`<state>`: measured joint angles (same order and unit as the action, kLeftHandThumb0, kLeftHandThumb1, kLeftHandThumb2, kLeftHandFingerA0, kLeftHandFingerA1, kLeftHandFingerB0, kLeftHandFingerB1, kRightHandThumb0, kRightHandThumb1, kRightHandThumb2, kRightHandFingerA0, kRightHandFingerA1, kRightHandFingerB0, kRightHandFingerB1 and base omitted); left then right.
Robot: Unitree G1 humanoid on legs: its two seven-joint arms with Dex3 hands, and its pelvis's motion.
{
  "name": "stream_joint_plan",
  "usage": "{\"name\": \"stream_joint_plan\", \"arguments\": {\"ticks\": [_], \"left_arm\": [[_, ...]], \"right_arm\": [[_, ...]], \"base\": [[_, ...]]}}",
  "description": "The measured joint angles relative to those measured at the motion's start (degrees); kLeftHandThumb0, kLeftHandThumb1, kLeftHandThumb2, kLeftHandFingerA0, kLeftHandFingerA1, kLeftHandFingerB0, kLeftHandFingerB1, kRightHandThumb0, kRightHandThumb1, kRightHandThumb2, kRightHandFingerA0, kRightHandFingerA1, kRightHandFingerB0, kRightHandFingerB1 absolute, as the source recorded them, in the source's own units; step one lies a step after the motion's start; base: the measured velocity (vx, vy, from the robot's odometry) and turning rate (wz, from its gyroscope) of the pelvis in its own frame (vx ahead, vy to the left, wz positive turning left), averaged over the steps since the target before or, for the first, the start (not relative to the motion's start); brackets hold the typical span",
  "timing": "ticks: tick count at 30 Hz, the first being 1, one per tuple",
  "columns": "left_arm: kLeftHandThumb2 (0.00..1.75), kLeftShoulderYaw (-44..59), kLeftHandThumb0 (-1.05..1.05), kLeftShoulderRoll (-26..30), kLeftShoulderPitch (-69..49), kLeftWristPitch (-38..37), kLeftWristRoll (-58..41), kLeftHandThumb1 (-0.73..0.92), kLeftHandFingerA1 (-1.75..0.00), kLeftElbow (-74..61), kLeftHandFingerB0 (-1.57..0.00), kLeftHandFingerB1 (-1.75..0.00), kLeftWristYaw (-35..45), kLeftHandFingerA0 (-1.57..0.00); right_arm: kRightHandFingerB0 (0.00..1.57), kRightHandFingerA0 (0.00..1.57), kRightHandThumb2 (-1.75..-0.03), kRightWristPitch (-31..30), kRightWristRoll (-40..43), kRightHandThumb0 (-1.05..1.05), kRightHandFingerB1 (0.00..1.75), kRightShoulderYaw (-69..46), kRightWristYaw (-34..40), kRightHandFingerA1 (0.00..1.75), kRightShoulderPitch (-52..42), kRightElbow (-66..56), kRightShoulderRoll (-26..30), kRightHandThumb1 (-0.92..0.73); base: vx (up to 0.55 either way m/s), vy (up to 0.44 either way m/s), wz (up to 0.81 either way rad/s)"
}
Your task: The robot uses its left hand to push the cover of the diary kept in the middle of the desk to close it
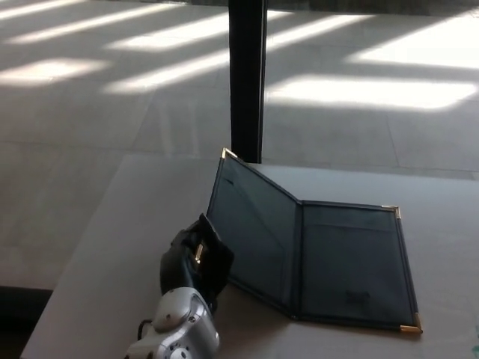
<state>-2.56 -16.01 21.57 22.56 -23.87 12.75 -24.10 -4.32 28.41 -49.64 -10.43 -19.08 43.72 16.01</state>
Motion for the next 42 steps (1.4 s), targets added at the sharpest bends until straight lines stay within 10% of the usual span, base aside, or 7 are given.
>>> {"name": "stream_joint_plan", "arguments": {"ticks": [5,6,10,28,29,41,42], "left_arm": [[0.88,-5.8,-0.89,0.7,0.1,-0.6,3.5,0.92,-0.75,-2.1,-0.15,-0.54,-1.8,-0.17],[1.13,-7.3,-0.39,0.8,0.1,-0.7,4.1,0.46,-0.57,-2.8,-0.05,-0.54,-2.0,-0.06],[0.85,-12.7,-0.98,0.8,0.7,-0.6,6.4,0.92,-0.7,-4.7,-0.11,-0.56,-2.5,-0.09],[0.85,-41.3,-1.01,0.7,6.5,0.2,19.5,0.92,-0.84,-5.1,-0.11,-0.7,-2.9,-0.13],[1.29,-42.5,-1.03,0.7,6.9,0.3,20.1,0.83,-0.78,-4.9,-0.1,-0.65,-2.9,-0.22],[1.29,-60.0,-0.92,2.4,12.1,1.3,28.4,0.83,-0.68,-0.6,-0.04,-0.57,-2.7,-0.17],[0.85,-61.0,-0.94,3.0,12.9,1.4,29.2,0.92,-0.69,-0.6,-0.2,-0.62,-2.7,-0.18]], "right_arm": [[0.71,0.73,-0.7,0.0,0.0,-0.91,0.66,0.2,0.0,0.79,-0.2,0.0,0.0,-0.92],[0.71,0.76,-0.69,0.0,0.0,-0.89,0.61,0.3,0.0,0.77,-0.2,0.0,0.0,-0.92],[0.71,0.73,-0.71,0.0,-0.1,-0.9,0.64,0.4,0.0,0.79,-0.2,0.0,0.0,-0.92],[0.59,0.63,-0.72,0.0,-0.4,-0.88,0.55,1.2,0.0,0.7,-0.2,-0.1,0.0,-0.92],[0.64,0.69,-0.7,0.0,-0.4,-0.88,0.54,1.3,0.0,0.7,-0.1,-0.1,0.0,-0.92],[0.73,0.75,-0.67,0.0,-0.4,-0.89,0.62,1.9,-0.1,0.76,0.7,-0.3,0.0,-0.89],[0.72,0.8,-1.01,0.0,-0.4,-0.92,0.67,1.9,0.0,0.8,0.8,-0.3,0.0,-0.66]], "base": [[0.0,0.0,0.0],[0.0,0.0,0.0],[0.0,0.0,0.0],[0.0,0.0,0.0],[0.0,0.0,0.0],[0.0,0.0,0.0],[0.0,0.0,0.0]]}}
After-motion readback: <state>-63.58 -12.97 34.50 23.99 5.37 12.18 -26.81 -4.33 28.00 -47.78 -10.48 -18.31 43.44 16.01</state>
